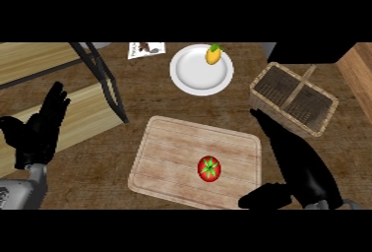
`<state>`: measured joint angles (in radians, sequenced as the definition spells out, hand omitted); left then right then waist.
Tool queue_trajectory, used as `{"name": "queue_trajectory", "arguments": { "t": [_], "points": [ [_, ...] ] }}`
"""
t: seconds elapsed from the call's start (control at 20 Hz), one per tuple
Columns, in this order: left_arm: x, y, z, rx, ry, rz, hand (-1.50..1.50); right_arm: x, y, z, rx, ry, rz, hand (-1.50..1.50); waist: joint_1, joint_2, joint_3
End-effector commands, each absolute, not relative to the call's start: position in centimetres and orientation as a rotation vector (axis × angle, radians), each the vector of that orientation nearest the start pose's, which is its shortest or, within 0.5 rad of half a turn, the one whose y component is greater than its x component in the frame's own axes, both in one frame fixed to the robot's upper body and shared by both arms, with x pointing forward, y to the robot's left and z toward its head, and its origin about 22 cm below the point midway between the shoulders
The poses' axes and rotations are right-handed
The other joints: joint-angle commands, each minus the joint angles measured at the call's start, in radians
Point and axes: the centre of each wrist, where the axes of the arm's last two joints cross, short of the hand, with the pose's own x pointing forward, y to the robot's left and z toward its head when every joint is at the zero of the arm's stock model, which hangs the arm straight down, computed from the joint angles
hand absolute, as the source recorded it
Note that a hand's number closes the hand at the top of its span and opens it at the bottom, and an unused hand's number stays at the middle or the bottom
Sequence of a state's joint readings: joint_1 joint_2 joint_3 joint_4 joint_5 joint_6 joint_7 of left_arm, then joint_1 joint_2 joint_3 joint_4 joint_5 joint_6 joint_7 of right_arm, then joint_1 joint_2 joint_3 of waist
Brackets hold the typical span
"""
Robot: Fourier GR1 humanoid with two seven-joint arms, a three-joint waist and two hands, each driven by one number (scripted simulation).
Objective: Pick the tomato from the cutting board and place it in the basket
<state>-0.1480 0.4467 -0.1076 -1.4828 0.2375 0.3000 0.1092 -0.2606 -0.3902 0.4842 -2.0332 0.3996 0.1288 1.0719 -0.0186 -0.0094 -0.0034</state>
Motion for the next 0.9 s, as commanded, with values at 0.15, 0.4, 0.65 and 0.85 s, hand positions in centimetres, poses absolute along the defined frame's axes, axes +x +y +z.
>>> {"name": "queue_trajectory", "arguments": {
  "t": [0.15,0.4,0.65,0.85],
  "points": [
    [29.0,31.1,3.9,0.285,-1.507,-0.017,0.00,19.3,-15.7,15.5,-0.600,-1.147,0.714,-1.50,0.012,0.009,0.003],
    [28.3,28.4,5.1,0.272,-1.514,-0.022,0.00,19.4,-15.1,12.0,-0.565,-1.150,0.706,-1.50,0.016,0.009,0.004],
    [28.4,28.8,5.6,0.275,-1.522,-0.035,0.00,19.4,-13.8,8.7,-0.542,-1.171,0.729,-1.50,0.018,0.008,0.004],
    [27.5,29.6,4.3,0.284,-1.497,-0.025,0.00,20.4,-15.3,6.0,-0.566,-1.209,0.700,-1.50,0.020,0.009,0.004]
  ]
}}
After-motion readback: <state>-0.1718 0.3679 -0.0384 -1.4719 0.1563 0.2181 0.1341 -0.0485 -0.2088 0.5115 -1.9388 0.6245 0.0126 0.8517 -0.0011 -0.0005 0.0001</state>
